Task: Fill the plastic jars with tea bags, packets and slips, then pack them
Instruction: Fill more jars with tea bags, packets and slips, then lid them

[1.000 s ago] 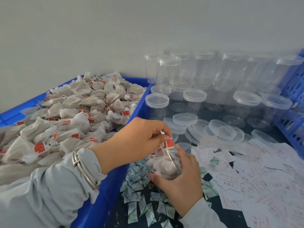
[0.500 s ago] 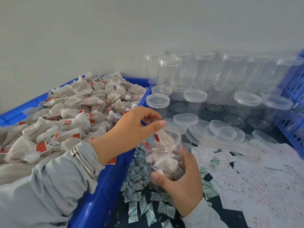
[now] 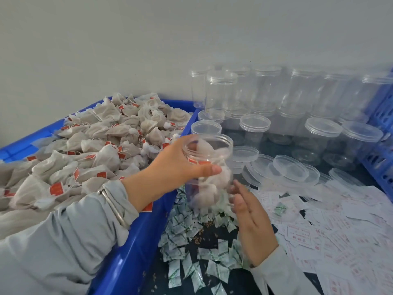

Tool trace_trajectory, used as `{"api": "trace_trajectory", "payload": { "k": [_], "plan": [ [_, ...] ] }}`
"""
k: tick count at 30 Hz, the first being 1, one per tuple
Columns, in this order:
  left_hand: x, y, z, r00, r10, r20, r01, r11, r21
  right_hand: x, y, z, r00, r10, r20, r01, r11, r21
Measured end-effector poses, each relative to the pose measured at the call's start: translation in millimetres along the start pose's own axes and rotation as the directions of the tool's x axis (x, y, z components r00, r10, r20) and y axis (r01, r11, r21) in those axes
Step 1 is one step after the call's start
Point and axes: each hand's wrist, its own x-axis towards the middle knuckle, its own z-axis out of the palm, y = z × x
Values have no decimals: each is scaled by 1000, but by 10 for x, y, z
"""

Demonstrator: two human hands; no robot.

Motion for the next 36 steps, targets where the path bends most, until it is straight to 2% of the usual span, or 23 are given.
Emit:
{"api": "trace_trajectory", "payload": {
  "k": [3,5,8,10,17,27,31,36],
  "plan": [
    [53,-49,-74,990,14,-138,-22,998,-55,26,96,-14,999,-35,17,38,950,-309],
    [60,-79,-82,980,2,-198,-11,999,-44,27,122,18,991,-27,133,84,888,-452],
    [33,-66,-36,984,14,-179,-15,1000,-2,8,187,86,959,3,285,188,744,-641],
    [20,-46,-7,986,10,-165,-4,999,34,1,206,107,943,28,332,227,674,-703],
    [17,-28,-3,988,15,-155,1,995,104,2,290,161,948,40,316,219,638,-739],
    [7,-46,5,995,-2,-104,21,983,182,38,305,114,960,16,281,196,676,-710],
    [9,-56,11,994,2,-109,19,980,196,28,316,126,975,7,223,153,710,-688],
    [0,-59,6,996,6,-91,13,979,202,15,328,177,972,77,224,123,642,-756]
  ]
}}
